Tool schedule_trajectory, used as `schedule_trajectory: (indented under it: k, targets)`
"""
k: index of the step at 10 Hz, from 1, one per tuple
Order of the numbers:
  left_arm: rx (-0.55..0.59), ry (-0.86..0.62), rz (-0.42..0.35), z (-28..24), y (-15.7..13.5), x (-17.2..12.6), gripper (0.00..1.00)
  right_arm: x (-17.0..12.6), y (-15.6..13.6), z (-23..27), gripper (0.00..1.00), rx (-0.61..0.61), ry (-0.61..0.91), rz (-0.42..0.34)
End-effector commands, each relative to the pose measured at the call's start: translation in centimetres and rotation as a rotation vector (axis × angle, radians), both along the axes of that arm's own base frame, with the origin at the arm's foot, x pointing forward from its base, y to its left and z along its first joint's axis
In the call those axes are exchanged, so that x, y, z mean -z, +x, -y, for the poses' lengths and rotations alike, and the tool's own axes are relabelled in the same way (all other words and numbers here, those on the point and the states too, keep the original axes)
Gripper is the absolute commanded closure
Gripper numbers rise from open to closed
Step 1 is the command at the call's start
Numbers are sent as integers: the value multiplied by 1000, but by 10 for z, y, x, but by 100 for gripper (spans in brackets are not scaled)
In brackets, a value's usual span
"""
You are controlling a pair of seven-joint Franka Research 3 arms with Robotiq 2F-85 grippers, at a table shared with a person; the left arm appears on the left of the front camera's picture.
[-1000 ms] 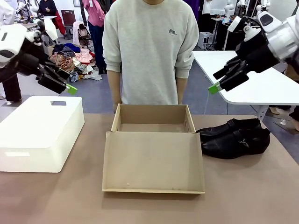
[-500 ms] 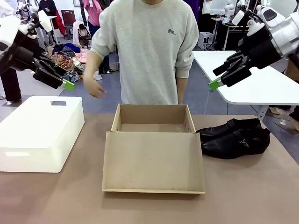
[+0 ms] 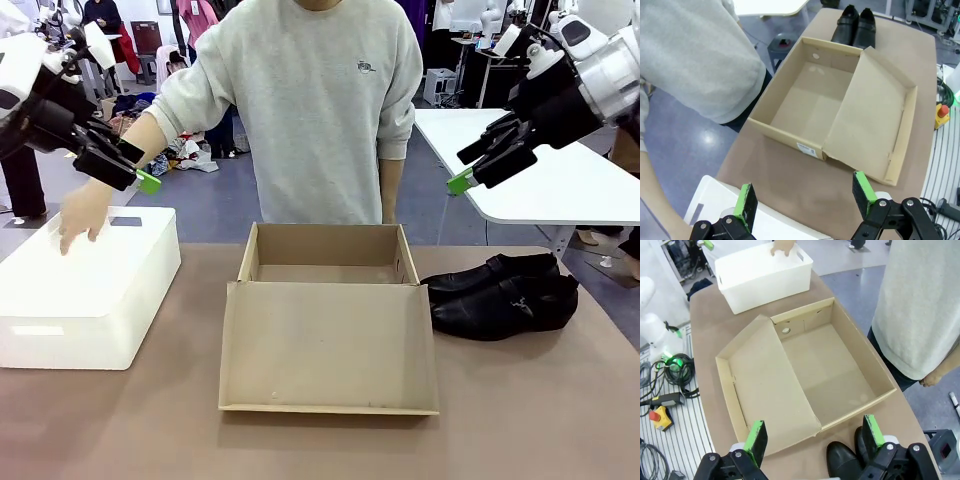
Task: Pack the shoes into the box.
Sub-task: Place one shoe of the Shoes into the Shoes Box.
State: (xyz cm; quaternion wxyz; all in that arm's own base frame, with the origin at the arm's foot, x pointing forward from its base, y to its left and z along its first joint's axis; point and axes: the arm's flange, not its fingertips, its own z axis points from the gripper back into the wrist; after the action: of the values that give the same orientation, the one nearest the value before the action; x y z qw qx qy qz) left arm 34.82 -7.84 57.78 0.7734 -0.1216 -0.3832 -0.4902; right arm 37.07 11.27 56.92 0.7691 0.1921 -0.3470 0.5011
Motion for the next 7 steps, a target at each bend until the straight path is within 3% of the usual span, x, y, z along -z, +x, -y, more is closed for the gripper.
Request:
schedule_trajectory:
  k: [1, 3, 7]
  targets:
    - [18, -10, 4, -1, 2, 1, 0, 0, 2, 2, 0, -24, 22, 10]
    - [18, -10, 4, -1, 2, 1, 0, 0, 0, 0, 0, 2, 4, -2]
    - [18, -10, 4, -1, 2, 1, 0, -18, 40, 10, 0, -63, -245, 4]
